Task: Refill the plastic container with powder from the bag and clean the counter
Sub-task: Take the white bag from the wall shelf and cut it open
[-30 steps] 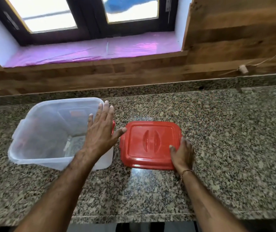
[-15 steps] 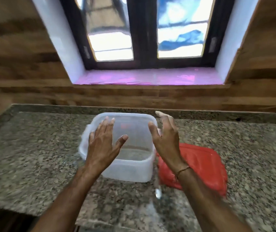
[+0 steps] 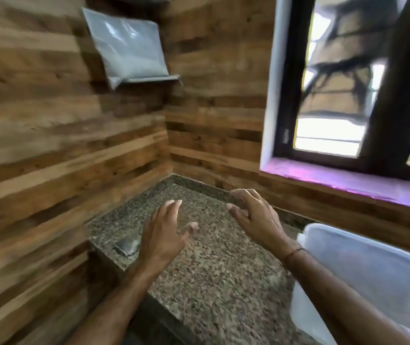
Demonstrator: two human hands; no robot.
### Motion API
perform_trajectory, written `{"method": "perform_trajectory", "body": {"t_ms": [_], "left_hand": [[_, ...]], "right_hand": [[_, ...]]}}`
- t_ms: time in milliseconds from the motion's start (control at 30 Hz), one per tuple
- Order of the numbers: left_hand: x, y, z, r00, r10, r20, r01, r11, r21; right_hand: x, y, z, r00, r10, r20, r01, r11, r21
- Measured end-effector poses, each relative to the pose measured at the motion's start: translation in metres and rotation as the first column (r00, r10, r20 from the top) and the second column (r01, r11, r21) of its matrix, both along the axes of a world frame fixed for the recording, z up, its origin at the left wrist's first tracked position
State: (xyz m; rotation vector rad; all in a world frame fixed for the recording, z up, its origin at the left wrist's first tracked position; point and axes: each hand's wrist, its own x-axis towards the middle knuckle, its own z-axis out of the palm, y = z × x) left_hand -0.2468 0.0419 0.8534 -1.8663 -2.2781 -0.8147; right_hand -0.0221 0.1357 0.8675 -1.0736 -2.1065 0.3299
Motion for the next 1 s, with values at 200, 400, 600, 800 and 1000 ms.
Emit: {"method": "perform_trajectory", "body": {"t_ms": [200,400,600,800,1000], "left_hand": [[-0.091,0.038,0.073,0.991,0.078,-0.111,-0.065,0.991,0.115],[-0.167,0.083,0.154,0.955,0.180,-0.237,-0.127,0.967,0.221],[-0.233,0.138,0.245,0.907,0.268,-0.325,-0.167,0.937,0.307],[-0.293,0.229,0.340,0.870,0.263,-0.418,-0.098,0.922,0.374],[-0.360,0.321,0.423,0.771,0.333,-0.543,-0.098,0.904,0.416]], "right_hand": [[-0.098,0.059,0.070,0.995,0.094,0.033,-0.096,0.994,0.059],[-0.181,0.139,0.148,0.982,0.188,0.015,-0.188,0.967,0.172],[-0.249,0.212,0.235,0.981,0.196,0.001,-0.189,0.943,0.275],[-0.318,0.288,0.299,0.985,0.159,-0.071,-0.126,0.933,0.338],[-0.402,0.364,0.359,0.993,0.109,-0.040,-0.087,0.927,0.365]]}}
